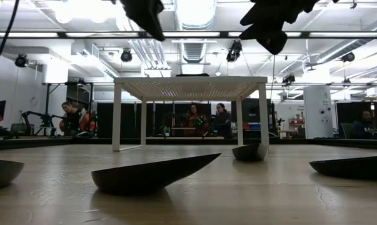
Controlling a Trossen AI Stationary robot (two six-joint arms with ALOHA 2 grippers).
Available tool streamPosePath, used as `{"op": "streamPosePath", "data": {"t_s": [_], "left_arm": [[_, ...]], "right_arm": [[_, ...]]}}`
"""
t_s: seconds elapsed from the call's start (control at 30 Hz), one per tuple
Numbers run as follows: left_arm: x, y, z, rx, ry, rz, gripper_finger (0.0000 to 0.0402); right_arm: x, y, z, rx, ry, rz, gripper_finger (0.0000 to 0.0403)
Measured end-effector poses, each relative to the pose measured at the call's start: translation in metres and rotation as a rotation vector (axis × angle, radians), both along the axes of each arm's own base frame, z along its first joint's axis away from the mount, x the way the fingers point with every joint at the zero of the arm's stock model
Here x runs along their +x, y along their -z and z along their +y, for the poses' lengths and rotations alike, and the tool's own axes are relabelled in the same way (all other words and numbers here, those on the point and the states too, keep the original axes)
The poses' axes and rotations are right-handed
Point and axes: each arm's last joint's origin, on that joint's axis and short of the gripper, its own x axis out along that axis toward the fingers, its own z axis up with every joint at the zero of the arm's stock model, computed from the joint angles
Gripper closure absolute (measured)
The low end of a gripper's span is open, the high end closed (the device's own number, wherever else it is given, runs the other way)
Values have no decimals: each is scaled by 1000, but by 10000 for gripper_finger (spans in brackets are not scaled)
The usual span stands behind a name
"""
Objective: Pick & Place Mini shaped plates
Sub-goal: Stack the distorted square plate on top of the distorted square plate on the shelf
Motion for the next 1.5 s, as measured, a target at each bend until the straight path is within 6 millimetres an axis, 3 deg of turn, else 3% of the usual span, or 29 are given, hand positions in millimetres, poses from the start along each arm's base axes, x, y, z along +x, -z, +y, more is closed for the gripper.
{"op": "streamPosePath", "data": {"t_s": [0.43, 0.67, 0.83, 1.07, 1.5], "left_arm": [[-34, 15, -78, -366, 29, 262, 289], [-51, 53, -116, -398, -6, 384, 289], [-63, 85, -135, -432, -55, 436, 289], [-73, 124, -162, -635, -36, 474, 289], [-91, 156, -189, -728, -6, 427, 289]], "right_arm": [[1, 7, 0, 7, 6, -26, 271], [2, 4, 2, 10, -3, -60, 266], [3, 3, 3, 8, -7, -75, 271], [4, 1, 3, 9, -9, -97, 274], [4, 0, 3, 8, -9, -100, 280]]}}
